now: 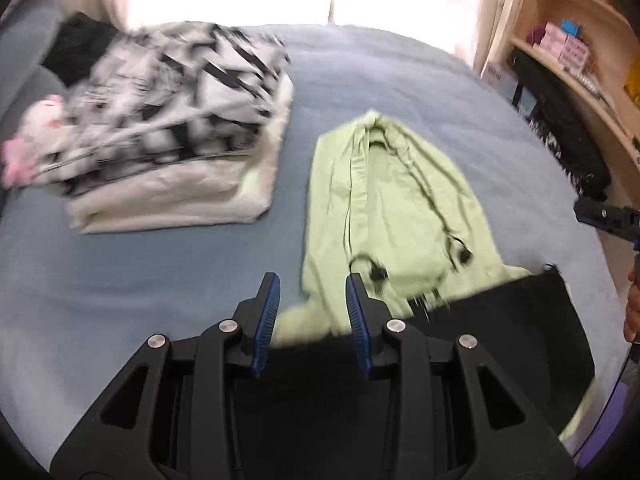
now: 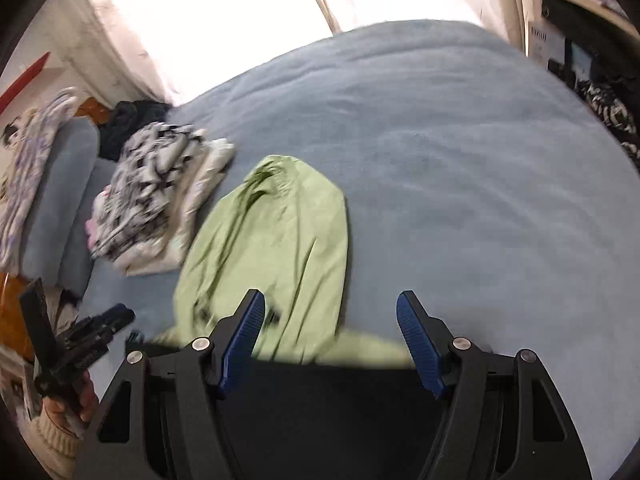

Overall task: Fold large clothes
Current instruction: 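Move the right tool to the green hood of the jacket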

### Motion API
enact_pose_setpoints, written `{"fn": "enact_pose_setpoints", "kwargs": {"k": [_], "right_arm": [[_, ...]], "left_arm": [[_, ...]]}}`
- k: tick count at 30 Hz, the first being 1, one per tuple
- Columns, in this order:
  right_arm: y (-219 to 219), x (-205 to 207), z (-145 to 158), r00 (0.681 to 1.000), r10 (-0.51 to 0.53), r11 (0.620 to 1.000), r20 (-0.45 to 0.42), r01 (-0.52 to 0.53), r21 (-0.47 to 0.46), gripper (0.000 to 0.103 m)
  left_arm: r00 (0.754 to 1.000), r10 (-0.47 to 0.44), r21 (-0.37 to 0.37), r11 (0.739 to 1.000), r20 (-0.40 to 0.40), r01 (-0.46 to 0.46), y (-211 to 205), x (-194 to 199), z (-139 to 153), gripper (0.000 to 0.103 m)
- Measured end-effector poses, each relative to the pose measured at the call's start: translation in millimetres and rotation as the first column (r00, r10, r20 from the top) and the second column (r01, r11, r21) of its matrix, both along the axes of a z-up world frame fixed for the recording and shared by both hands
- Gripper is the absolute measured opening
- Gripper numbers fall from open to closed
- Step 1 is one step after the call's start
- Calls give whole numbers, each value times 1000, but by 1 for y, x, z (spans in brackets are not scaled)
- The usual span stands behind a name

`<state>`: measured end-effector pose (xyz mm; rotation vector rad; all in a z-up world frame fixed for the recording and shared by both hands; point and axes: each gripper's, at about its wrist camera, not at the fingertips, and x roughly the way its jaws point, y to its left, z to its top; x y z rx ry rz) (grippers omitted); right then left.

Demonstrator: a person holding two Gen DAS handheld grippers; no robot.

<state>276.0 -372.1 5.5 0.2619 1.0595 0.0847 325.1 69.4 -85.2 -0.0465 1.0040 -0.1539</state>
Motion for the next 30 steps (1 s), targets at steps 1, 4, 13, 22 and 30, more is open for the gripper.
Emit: {"fn": "enact_pose_setpoints", "kwargs": {"k": [1,4,13,22,30], "right_arm": [[-1,20,-10,1000,-10,1000,-13,11,11,70],[-7,75,-42,996,-44,997,-72,49,65,69],[-10,130,-98,991,-44,995,-129,55,84,69],[7,149,-118,991,-34,999,-126,29,-46,7],[-15,67,-25,995,25,998,100,-30,50,5]], "left_arm": [[999,4,-17,1000,-41,-5,-3,22,-12,30],[994,32,-58,998,-101,-39,-6,66,-37,30],[983,16,-86,996,-182,-32,-12,125,-80,30],[986,99,-31,994,-132,-104,-16,128,-93,0],[993,105,-29,994,56,-104,-2,61,-12,0]]}}
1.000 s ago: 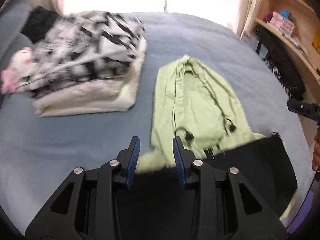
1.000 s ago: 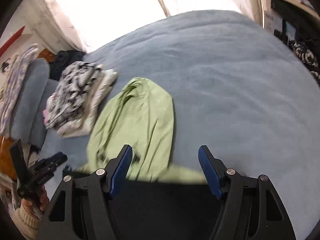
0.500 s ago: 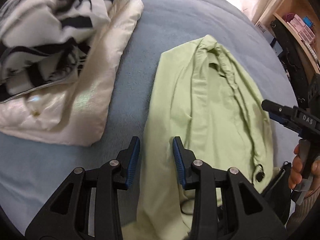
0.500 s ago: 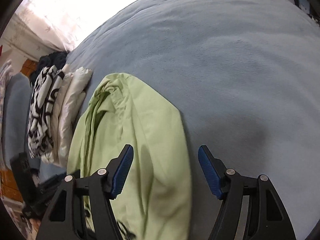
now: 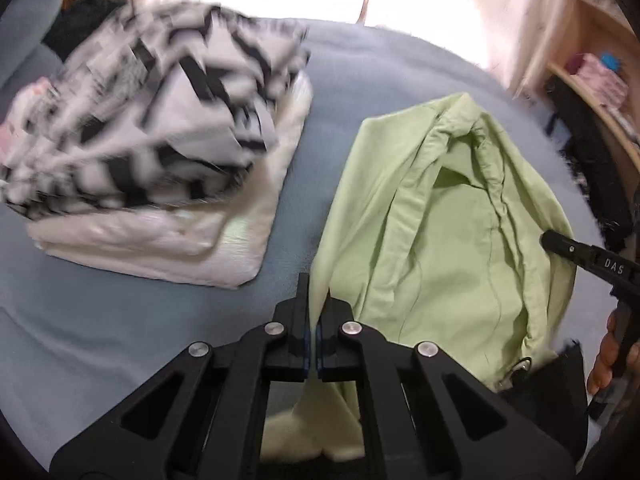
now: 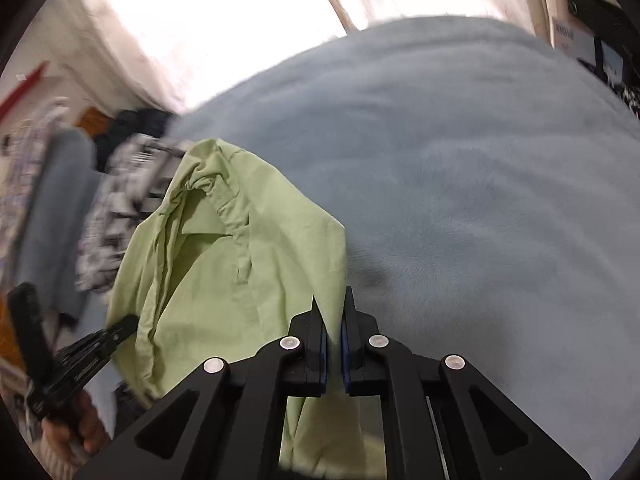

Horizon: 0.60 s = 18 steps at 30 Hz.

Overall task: Fold large clothes
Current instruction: 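Move the right tool to the green hood of the jacket, then grasp the green hood with both tools and fold it over the black bundle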

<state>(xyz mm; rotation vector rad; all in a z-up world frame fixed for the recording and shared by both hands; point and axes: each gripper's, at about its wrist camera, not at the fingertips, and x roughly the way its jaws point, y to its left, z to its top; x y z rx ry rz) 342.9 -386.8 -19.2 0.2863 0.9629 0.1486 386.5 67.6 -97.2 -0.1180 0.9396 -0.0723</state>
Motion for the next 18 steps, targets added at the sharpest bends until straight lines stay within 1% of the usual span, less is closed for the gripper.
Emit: {"fn": "enact_pose_setpoints", "kwargs": {"k": [2,4,6,7,8,9,10,11,12,14,15,16,18], "right_arm": [[-7,-39,26,998,32,999,52,-34,40,5],[-13,-79,42,994,65,996,92,-71,56,5],[-19,-123,47,989,100,994,111,-105,33,5],[-21,-144,44,988,119,993,103,-121,14,5],[-17,-158,37,988,133,991,82,-133,-11,8],[-3,-166,23,989,141,990,52,-139,-35,14],[-6,-188,9,990,142,988,-8,-143,-63,20],[-7,-200,-4,989,135,987,-53,-139,-77,34],[-8,-216,-21,987,116,987,-107,-127,-95,39],[-12,-243,-46,980,90,990,-180,-108,-95,39],[-18,-256,-55,976,76,992,-206,-94,-80,39],[-24,-270,-61,974,58,996,-218,-72,-59,39],[-35,-293,-64,978,31,999,-205,-34,-11,40]], "left_arm": [[999,-18,-14,1000,35,19,5,-31,21,0],[998,-25,-32,999,54,27,12,-61,33,0],[998,-23,-59,998,55,26,21,-93,36,0],[999,-24,-73,997,49,27,26,-110,34,0],[999,-25,-85,996,36,28,31,-124,29,0],[1000,-25,-95,995,12,26,36,-140,21,0],[1000,-26,-100,995,-16,25,40,-154,11,0],[998,-34,-107,994,-52,28,44,-169,1,0],[995,-41,-113,993,-94,31,46,-184,-12,1],[987,-51,-108,994,-150,35,48,-217,-33,1],[984,-49,-84,996,-168,35,47,-230,-39,1],[981,-54,-61,997,-186,43,46,-245,-44,1],[975,-86,-66,995,-204,74,49,-272,-47,1]]}}
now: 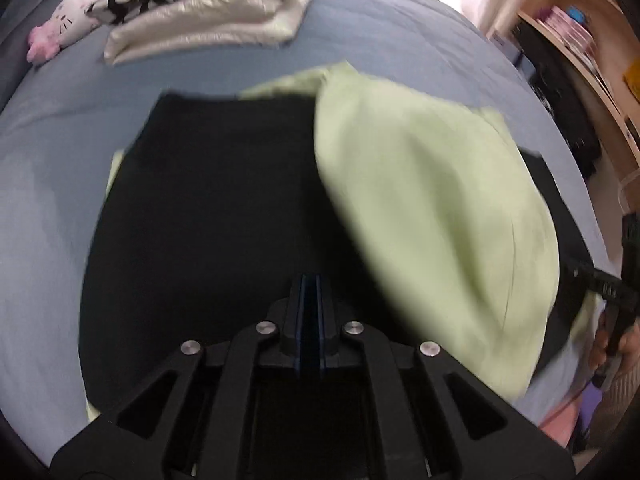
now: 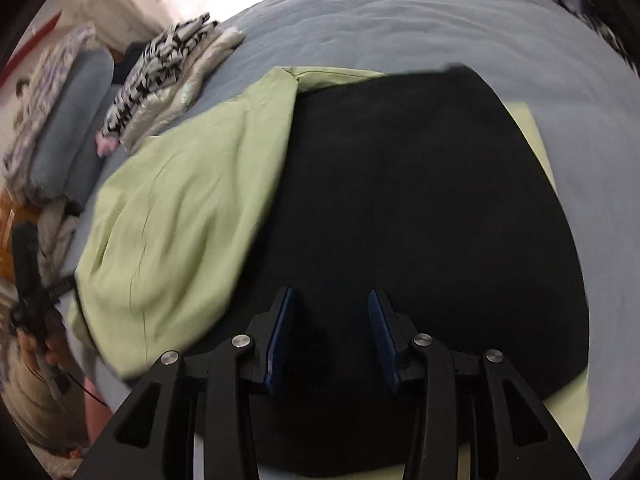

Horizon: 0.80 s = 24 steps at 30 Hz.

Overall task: Fold large clothes
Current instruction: 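Grasp the green hood with both tools and fold it over the black bundle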

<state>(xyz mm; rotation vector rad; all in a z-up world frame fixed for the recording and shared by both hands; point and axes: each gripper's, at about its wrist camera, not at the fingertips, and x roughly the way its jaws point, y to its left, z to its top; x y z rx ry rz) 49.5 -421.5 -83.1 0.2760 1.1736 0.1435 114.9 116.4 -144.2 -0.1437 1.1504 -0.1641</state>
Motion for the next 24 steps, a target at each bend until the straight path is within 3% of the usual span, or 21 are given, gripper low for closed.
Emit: {"fn": "enact_pose_setpoints", "kwargs": {"k": [3,8,12,17,22,23,24], "right_arm": [[-2,-27,-2,999,-44,997,18,43,62,47],[33,-65,10,997,-40,986,65,29,164,64],[68,-65,23,994,-26,981,104,6,192,75],[94,-40,17,996,-68,971,59,52,233,76],[119,-18,-6,997,-73,976,24,66,207,75],[124,-13,-9,998,-65,981,24,59,186,72],[130,-9,-11,998,-56,984,29,50,170,63]], "left_arm": [[1000,-14,-40,999,16,14,3,-34,7,1],[997,-2,-194,981,72,16,11,-63,29,1],[995,8,-342,939,99,27,13,-60,37,1],[997,46,-446,895,56,-16,9,-46,29,2],[998,37,-455,890,43,-14,-2,-32,25,2],[999,35,-458,889,39,-13,-4,-30,25,2],[999,38,-466,885,33,-18,-5,-27,25,2]]}}
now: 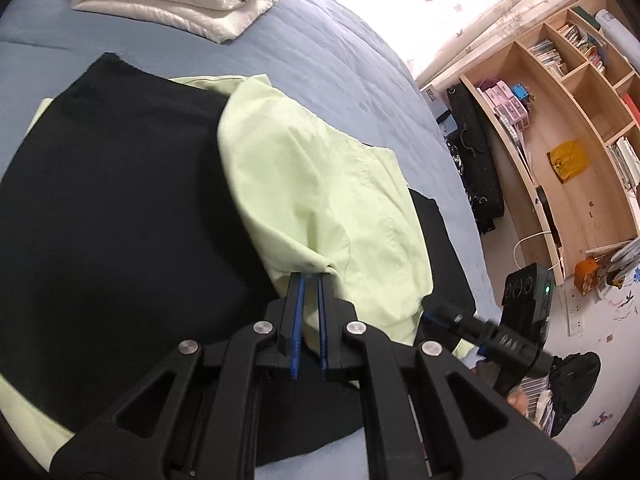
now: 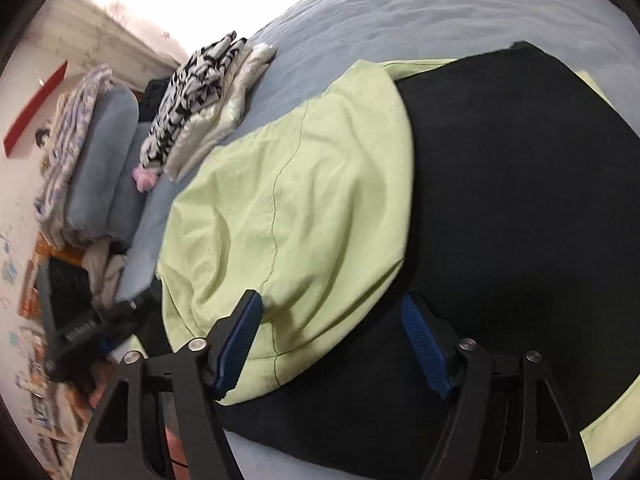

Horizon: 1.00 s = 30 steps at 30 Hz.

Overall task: Fold large clothes
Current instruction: 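Grasp the green hood with both tools and fold it over the black bundle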

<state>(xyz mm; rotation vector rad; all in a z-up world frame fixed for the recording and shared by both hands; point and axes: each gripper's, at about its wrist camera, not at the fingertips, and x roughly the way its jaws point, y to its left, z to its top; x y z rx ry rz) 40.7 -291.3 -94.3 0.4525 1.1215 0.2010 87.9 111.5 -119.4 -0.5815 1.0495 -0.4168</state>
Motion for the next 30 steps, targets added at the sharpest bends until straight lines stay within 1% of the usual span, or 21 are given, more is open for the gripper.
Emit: {"fn": "enact_pose_setpoints", "kwargs": {"k": [1,2,3,5,7,8,9,10,11,12,14,17,20,21,22,23,24,25,26,28,30], "right_arm": [[6,2,-1,1000,16,1000,6,-16,-13,55],[16,10,-5,999,35,999,1,-35,-19,39],[19,10,-7,999,46,999,-2,-46,-27,31],[23,7,-9,998,56,997,10,-55,-56,28],[28,4,-11,998,65,995,23,-63,-72,26],[28,3,-13,997,69,995,27,-67,-72,25],[28,2,-15,997,75,995,30,-72,-72,25],[29,0,-17,996,79,995,35,-76,-72,25],[26,-1,-18,996,84,994,37,-82,-68,25],[26,-1,-20,995,89,994,40,-87,-66,25],[26,-3,-23,994,96,993,49,-93,-67,25],[26,-5,-27,992,110,991,56,-105,-80,25],[28,-5,-27,992,112,990,58,-107,-94,25],[27,-5,-27,992,114,989,58,-108,-99,23],[28,-5,-26,991,116,988,58,-110,-105,21],[27,-5,-25,991,121,987,64,-114,-116,14],[27,-5,-22,990,121,986,75,-111,-126,11],[26,-6,-16,988,117,985,103,-102,-141,10],[25,-9,-10,985,114,984,129,-94,-153,9],[25,-14,1,977,105,979,187,-69,-189,8],[26,-14,-1,976,106,972,190,-62,-226,8]], "left_arm": [[1000,1,-11,1000,0,-1,-1,1,1,2],[1000,1,-30,1000,5,-1,-1,1,3,2],[1000,4,-41,999,11,-3,-2,5,1,2],[1000,3,-69,998,16,-1,1,7,2,2],[1000,-5,-97,995,6,5,5,7,1,3],[1000,-17,-120,993,-2,16,7,5,0,7],[1000,-26,-151,988,-3,25,9,4,-1,21],[1000,-28,-178,984,0,27,11,3,-1,29],[1000,-25,-200,980,6,26,13,1,-1,45],[1000,-17,-233,972,22,22,16,-3,1,53],[999,-13,-248,969,38,22,18,-4,2,55],[1000,-3,-206,979,19,7,12,4,-2,55],[999,10,-155,988,-36,-15,1,20,-18,55],[999,21,-133,991,-49,-27,-2,24,-22,52],[997,45,-82,995,-66,-51,-6,30,-27,44],[996,53,-56,997,-70,-57,-9,33,-29,18],[995,66,-28,997,-75,-68,-12,36,-30,13],[995,80,-23,996,-66,-81,-13,36,-30,11],[995,90,-21,996,-40,-91,-14,34,-27,9],[996,92,-6,996,8,-92,-17,28,-24,8],[996,89,16,996,12,-90,-19,24,-33,8]]}}
